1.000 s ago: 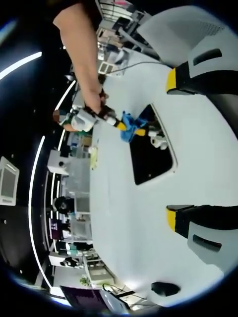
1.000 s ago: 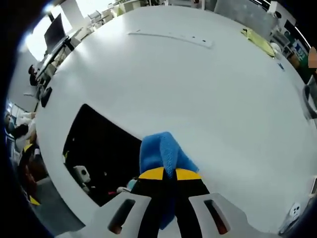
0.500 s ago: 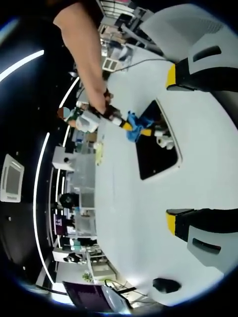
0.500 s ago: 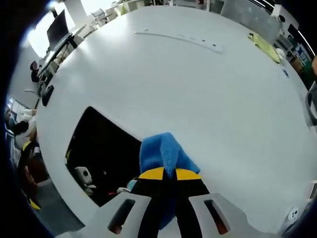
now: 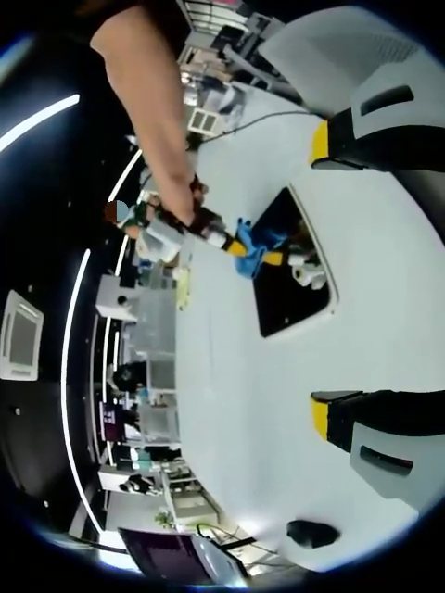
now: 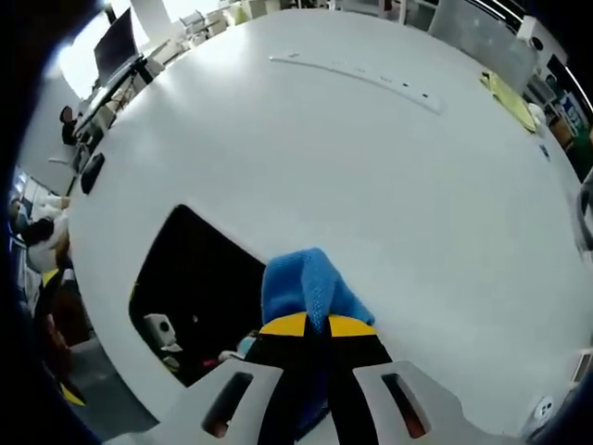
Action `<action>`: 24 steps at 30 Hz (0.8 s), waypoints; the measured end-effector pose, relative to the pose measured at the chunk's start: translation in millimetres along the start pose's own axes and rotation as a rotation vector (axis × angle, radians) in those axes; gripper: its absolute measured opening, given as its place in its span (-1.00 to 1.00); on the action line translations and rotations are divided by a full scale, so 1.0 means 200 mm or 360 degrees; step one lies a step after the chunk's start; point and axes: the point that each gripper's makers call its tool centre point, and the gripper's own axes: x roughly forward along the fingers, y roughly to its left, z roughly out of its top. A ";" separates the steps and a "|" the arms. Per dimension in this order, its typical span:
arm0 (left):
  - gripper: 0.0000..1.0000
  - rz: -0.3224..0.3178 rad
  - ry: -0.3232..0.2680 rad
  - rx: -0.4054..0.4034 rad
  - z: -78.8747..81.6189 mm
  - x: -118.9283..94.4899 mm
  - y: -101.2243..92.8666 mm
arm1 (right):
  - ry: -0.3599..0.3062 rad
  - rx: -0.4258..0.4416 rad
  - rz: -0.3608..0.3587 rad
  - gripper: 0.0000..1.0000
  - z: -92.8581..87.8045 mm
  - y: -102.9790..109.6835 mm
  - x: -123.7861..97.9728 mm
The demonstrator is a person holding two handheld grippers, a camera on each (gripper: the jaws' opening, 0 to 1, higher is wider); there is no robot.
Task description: Wipe the mirror surface with the cleaning cloth until all visible marks leave the cleaned area.
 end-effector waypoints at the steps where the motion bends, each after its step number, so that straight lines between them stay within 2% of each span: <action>1: 0.99 0.0001 -0.0001 0.0003 0.00 0.00 0.00 | -0.0001 -0.0004 0.0002 -0.97 0.00 0.01 0.00; 12: 0.99 -0.0010 -0.0006 0.0005 0.00 0.00 0.00 | -0.0011 -0.0027 0.0019 -0.97 0.07 0.07 0.04; 18: 0.99 -0.0007 -0.0006 0.0003 0.00 0.00 0.00 | -0.0021 -0.0063 0.0043 -0.97 0.12 0.17 0.05; 24: 0.99 0.0002 -0.0008 -0.0002 0.00 0.00 0.01 | -0.0021 -0.0101 0.0056 -0.97 0.17 0.23 0.07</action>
